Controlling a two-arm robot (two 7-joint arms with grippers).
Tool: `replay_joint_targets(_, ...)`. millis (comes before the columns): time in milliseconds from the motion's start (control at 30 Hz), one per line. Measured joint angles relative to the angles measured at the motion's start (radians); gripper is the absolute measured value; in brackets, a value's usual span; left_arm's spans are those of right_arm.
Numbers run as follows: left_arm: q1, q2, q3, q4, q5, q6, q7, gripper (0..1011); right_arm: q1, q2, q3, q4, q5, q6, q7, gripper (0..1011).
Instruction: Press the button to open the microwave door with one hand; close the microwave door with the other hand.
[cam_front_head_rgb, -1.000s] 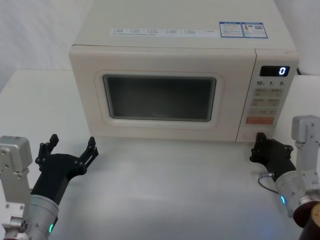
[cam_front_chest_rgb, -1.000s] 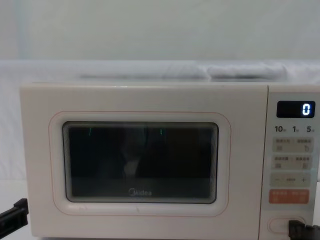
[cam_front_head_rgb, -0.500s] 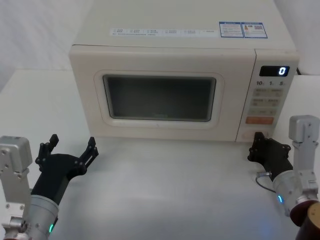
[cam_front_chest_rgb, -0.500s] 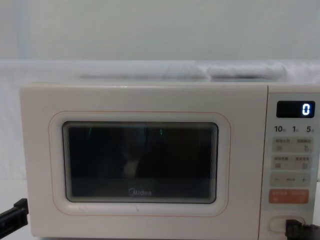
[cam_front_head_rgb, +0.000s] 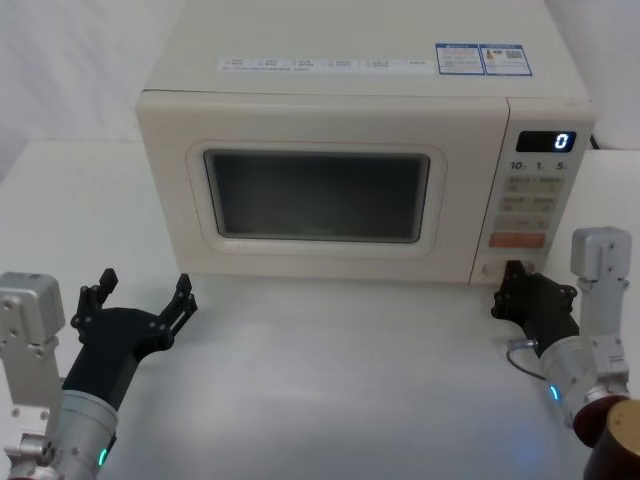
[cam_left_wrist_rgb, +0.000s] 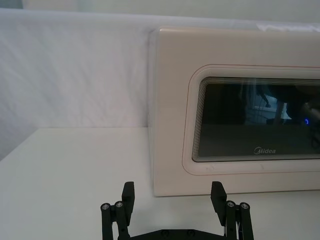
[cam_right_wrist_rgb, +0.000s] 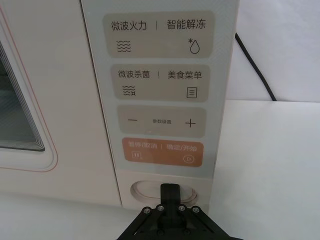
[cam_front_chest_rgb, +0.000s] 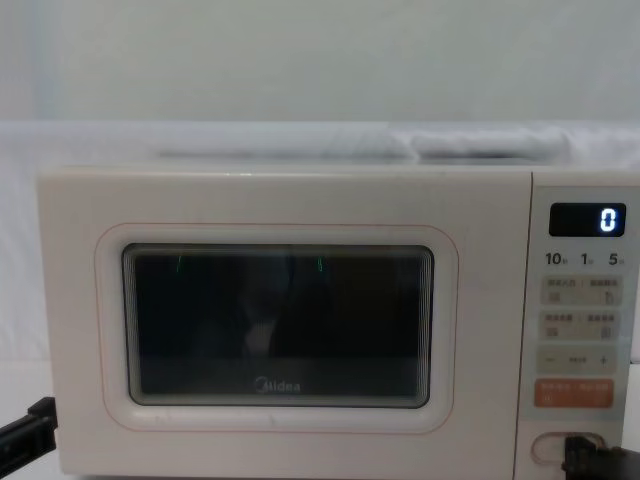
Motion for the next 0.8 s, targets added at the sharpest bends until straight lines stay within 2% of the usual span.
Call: replay_joint_targets(800,0.0,0.0,0.0,0.0,0.0,0.0,0.0,1001,0.029,-0.02,-0.012,0.036,-0.01,-0.018,-0.003,0)
